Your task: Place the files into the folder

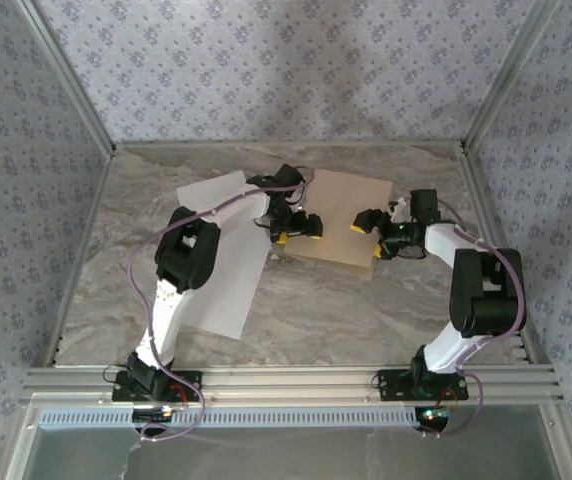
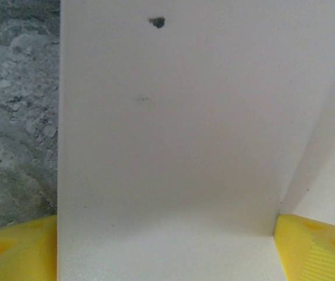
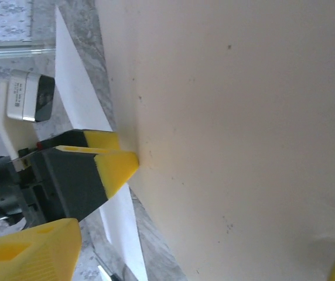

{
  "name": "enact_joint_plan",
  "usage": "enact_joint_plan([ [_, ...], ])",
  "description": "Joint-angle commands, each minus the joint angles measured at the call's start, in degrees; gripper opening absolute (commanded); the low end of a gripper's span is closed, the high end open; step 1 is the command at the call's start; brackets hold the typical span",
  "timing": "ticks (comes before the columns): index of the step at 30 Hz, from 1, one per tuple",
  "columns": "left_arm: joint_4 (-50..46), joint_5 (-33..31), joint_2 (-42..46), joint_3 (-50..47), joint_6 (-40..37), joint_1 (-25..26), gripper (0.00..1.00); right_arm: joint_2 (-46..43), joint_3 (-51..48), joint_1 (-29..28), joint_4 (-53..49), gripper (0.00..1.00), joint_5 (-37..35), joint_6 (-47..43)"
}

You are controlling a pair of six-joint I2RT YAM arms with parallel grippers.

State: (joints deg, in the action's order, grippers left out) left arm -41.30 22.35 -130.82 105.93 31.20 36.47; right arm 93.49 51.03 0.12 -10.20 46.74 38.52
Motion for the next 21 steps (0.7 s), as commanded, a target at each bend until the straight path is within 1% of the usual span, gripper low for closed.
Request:
enact_joint_plan([
  [1, 2.06, 4.90, 2.75, -1.48, 0.29, 0.40, 0.88, -1.47, -1.18, 0.23, 2.14, 0.83, 4.23, 2.60],
  [4, 4.34, 6.67, 3.69, -3.03, 0.04, 0.45, 0.88, -2.16, -1.18, 0.22, 3.18, 0.84, 5.04, 3.33],
  [9, 6.20, 9.14, 5.16, -5.09, 0.00, 0.46, 0.88, -2.61, -0.32, 0.14, 5.77, 0.88, 8.68, 5.74],
  [12, 7.32, 11.02, 6.22, -5.80, -0.30, 0.50, 0.88, -3.35, 1.09, -0.12, 5.04, 0.90, 9.16, 5.60],
  [16, 7.34, 11.93, 7.03, -5.74, -0.91, 0.53, 0.89, -4.95, 2.84, -0.44, 3.89, 0.92, 9.75, 5.47],
  [19, 6.61, 10.77, 8.03, -6.17, -1.75, 0.38, 0.99, -6.12, 3.99, -0.93, 2.59, 0.94, 10.07, 5.08],
  [21, 5.88, 9.35, 8.77, -5.78, -2.34, 0.38, 1.00, -6.39, 5.08, -1.49, 1.48, 0.95, 10.54, 4.75],
])
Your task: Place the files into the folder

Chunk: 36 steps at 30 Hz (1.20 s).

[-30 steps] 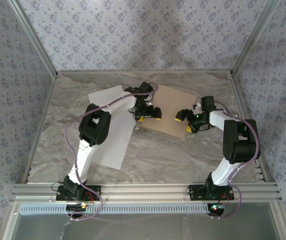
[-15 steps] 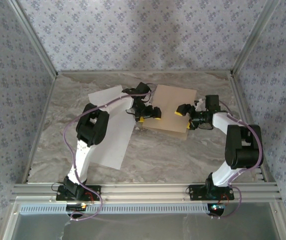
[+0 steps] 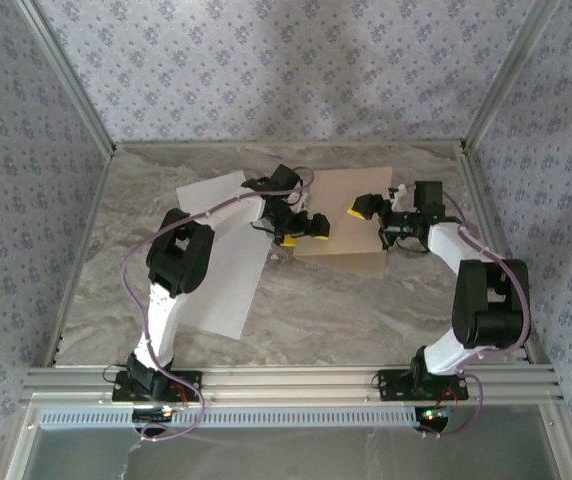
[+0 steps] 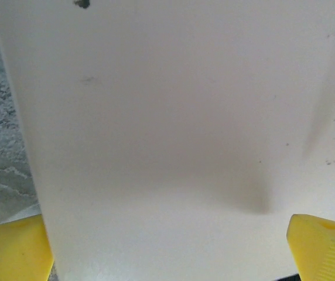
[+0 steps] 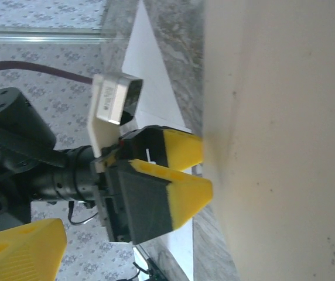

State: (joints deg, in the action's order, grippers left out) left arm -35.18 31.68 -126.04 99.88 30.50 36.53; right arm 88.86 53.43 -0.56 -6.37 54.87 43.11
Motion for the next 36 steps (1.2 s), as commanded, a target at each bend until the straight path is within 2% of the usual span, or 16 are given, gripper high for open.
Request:
enact_joint_plan([
  [1, -0.68, -0.62, 4.20, 0.56, -1.90, 0.38, 1.00, -1.91, 3.24, -0.96, -2.79, 0.95, 2.43, -0.05],
  [6, -5.15, -5.91, 5.56, 1.41, -4.48, 0.24, 1.00, -2.70, 5.50, -1.34, -5.64, 0.97, 2.03, -1.53],
  [9, -4.04, -8.42, 9.84, -2.30, -6.24, 0.39, 1.00, -2.81, 6.30, -1.44, -6.46, 0.98, 2.04, -1.78],
  [14, 4.88, -10.50, 20.36, -12.80, -9.51, 1.45, 1.00, -2.71, 7.80, -1.86, -5.92, 0.98, 1.91, -0.67],
  [18, 14.38, -13.76, 27.21, -20.93, -11.24, 4.78, 0.99, -2.33, 9.91, -3.12, -5.22, 0.98, 1.83, 0.65],
  [21, 20.48, -19.43, 31.14, -25.09, -13.50, 8.49, 0.99, -2.03, 11.61, -4.22, -4.48, 0.98, 1.48, 1.90],
  [24, 24.83, -26.22, 33.49, -27.47, -16.63, 11.88, 1.00, -1.25, 13.37, -5.37, -3.29, 0.99, 1.40, 3.58],
  [29, 31.74, -32.69, 34.89, -29.91, -20.81, 14.44, 0.98, 0.63, 16.82, -7.93, -1.05, 0.98, 0.86, 6.13],
  [36, 34.23, -33.95, 35.08, -30.13, -21.68, 14.27, 0.97, 3.79, 19.57, -11.33, 3.70, 0.98, -0.59, 10.38],
])
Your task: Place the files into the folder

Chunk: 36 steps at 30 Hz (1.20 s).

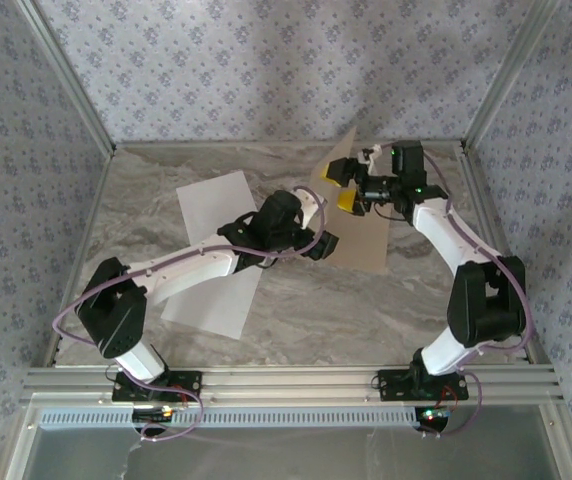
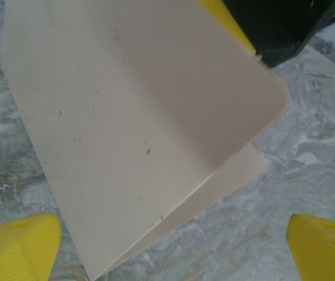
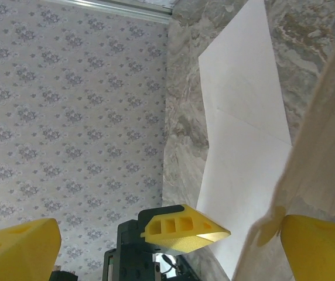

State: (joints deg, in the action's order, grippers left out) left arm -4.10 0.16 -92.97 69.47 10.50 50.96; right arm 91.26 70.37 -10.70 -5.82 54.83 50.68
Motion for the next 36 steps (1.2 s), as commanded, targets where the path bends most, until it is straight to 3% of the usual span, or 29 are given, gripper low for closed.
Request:
enact_joint_plan([
  [1, 2.61, -3.71, 1.76, 0.68, -1.32, -0.37, 0.95, 1.94, 3.33, -1.65, 3.10, 0.98, -0.89, 2.93],
  [8, 3.45, -5.79, 2.61, -0.47, 1.24, -3.21, 0.77, 5.28, 7.79, -4.05, 1.71, 0.98, -2.26, 2.58],
  [19, 4.82, -3.10, 0.56, 1.04, -6.13, -6.76, 0.46, 7.78, 10.90, -4.54, 0.92, 0.98, -2.81, 2.53],
  [24, 4.86, -0.95, -0.89, 2.41, -8.02, -7.94, 0.23, 8.32, 12.14, -4.20, -0.15, 0.98, -2.62, 1.85],
  [30, 5.07, 1.05, -2.79, 4.75, -8.92, -8.80, 0.02, 7.75, 12.45, -2.50, -1.50, 0.98, -2.32, 0.98],
  [36, 5.40, 3.11, -3.19, 6.55, -4.47, -9.27, 0.00, 5.49, 12.02, -0.71, -5.00, 0.98, -2.09, -1.35],
])
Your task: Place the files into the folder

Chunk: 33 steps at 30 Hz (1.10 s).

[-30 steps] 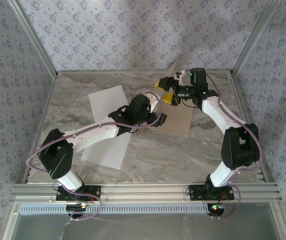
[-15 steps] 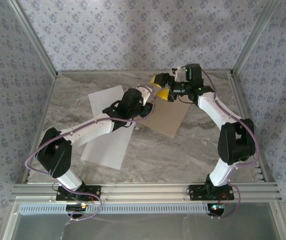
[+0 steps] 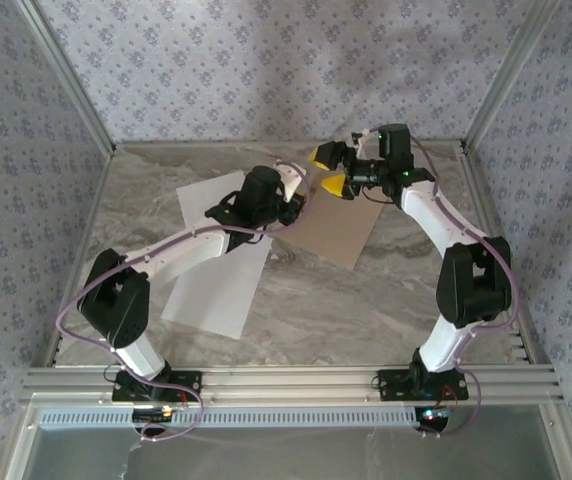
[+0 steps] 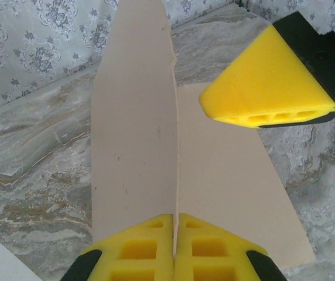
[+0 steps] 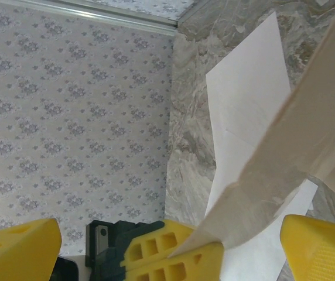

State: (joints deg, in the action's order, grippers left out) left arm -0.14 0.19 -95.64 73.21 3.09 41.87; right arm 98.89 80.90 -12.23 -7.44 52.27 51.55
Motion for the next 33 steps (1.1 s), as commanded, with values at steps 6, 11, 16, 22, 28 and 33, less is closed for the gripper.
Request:
enact_joint_plan([
  [6, 0.38, 4.79, 0.33, 5.02, 20.12, -0.46, 0.00, -8.11, 0.46, 4.67, -10.51, 0.98, 0.46, -5.40],
  [11, -2.91, 0.26, 0.98, 3.61, 35.88, -0.42, 0.00, -14.47, -4.96, 9.40, -13.55, 0.98, -0.02, -6.94],
  [16, -1.62, -2.53, 3.43, -2.01, 44.62, 0.44, 0.00, -18.80, -14.03, 12.78, -15.03, 0.98, -0.67, -9.21],
  [22, -6.11, -6.69, 7.34, -5.17, 49.14, 2.19, 0.00, -19.27, -20.33, 13.72, -19.50, 0.97, -3.51, -15.00],
  [28, -13.87, -9.53, 11.35, -5.76, 53.20, 2.08, 0.00, -18.49, -22.85, 13.53, -18.18, 0.97, -4.31, -17.56],
  [33, -14.59, -10.50, 13.88, -9.15, 56.39, 2.46, 0.00, -17.25, -25.29, 13.64, -16.02, 0.98, -4.63, -18.28],
])
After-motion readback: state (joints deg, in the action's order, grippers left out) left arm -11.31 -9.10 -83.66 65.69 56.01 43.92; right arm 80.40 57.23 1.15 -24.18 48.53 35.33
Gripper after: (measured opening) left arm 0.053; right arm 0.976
